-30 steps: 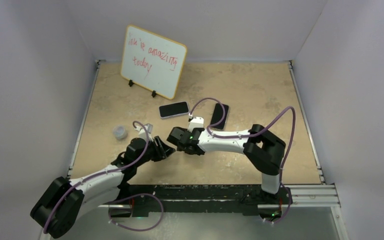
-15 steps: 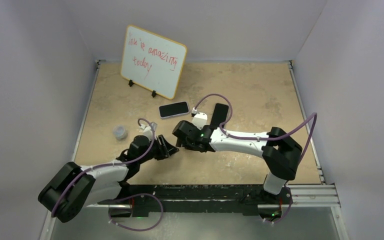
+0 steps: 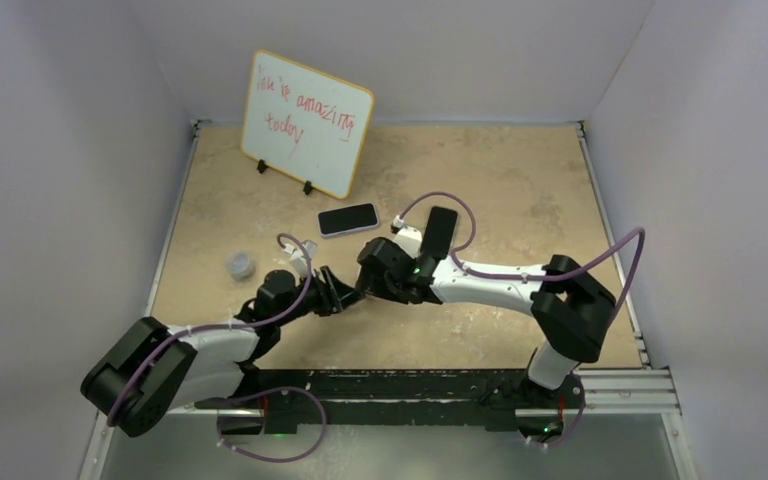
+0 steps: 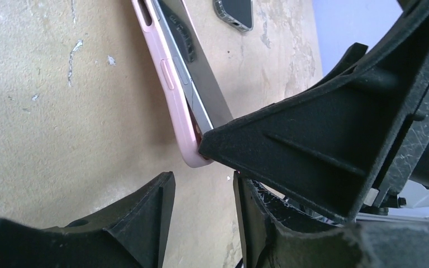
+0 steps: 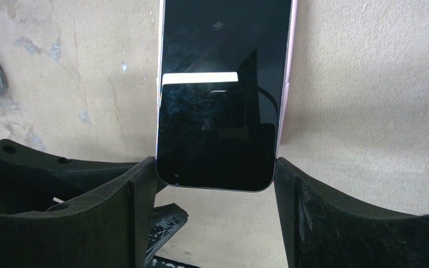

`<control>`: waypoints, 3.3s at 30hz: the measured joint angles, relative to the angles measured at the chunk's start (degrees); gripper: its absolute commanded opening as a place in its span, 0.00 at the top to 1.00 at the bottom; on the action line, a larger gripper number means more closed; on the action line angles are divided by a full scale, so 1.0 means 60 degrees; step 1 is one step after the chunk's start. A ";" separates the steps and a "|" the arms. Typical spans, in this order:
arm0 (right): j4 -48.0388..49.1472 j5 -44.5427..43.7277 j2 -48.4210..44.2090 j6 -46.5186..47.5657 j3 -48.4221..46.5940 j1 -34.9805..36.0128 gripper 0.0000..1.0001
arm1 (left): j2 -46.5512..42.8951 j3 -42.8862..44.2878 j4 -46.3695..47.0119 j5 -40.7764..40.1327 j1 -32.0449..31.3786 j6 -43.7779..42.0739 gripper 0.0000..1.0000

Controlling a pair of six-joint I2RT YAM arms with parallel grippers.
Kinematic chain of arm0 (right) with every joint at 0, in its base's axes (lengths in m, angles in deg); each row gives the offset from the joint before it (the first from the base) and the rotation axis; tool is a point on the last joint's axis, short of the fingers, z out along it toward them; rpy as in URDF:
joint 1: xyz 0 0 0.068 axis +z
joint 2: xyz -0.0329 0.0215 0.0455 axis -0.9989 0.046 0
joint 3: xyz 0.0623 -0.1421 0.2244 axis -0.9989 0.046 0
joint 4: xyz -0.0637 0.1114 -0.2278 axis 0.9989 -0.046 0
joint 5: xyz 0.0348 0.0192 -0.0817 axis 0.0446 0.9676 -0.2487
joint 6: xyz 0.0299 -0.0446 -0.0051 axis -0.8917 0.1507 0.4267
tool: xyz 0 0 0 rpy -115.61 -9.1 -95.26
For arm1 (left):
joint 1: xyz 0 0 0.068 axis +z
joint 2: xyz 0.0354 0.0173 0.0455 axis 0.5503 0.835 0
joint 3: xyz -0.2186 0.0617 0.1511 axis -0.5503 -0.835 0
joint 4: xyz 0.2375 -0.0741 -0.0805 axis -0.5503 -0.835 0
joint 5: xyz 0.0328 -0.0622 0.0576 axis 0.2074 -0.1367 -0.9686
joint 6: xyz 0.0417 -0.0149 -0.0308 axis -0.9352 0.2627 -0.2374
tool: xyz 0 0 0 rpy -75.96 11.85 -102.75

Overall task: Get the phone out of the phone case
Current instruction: Place the phone at the center of the board.

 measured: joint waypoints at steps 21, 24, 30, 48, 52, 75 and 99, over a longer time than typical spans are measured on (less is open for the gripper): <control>0.1650 0.1752 -0.0965 -0.0481 0.1268 -0.0554 1.00 | -0.0211 -0.0357 0.1005 -0.0299 -0.0004 -0.0197 0.59; 0.1745 0.1920 -0.1013 -0.0525 0.1271 -0.0568 1.00 | -0.0597 -0.0499 0.1038 -0.0393 -0.0004 -0.0346 0.59; 0.1960 0.2116 -0.1016 -0.0608 0.1275 -0.0616 1.00 | -0.1075 -0.0517 0.0776 -0.0590 -0.0004 -0.0699 0.60; 0.2670 0.2743 -0.1388 -0.0867 0.1738 -0.0907 1.00 | -0.1373 -0.0852 0.1541 -0.0608 -0.0018 -0.0790 0.93; 0.2699 0.2754 -0.1435 -0.0863 0.1741 -0.0940 1.00 | -0.1443 -0.0849 0.1512 -0.0692 -0.0018 -0.0794 1.00; 0.2124 0.3734 -0.2339 0.0656 0.2036 -0.1432 1.00 | -0.1912 -0.0849 -0.1621 -0.2557 -0.0015 -0.0470 1.00; 0.0255 0.3202 -0.4105 0.4371 0.1581 -0.2062 1.00 | -0.2466 -0.0758 -0.2871 -0.2900 0.0000 -0.0007 0.74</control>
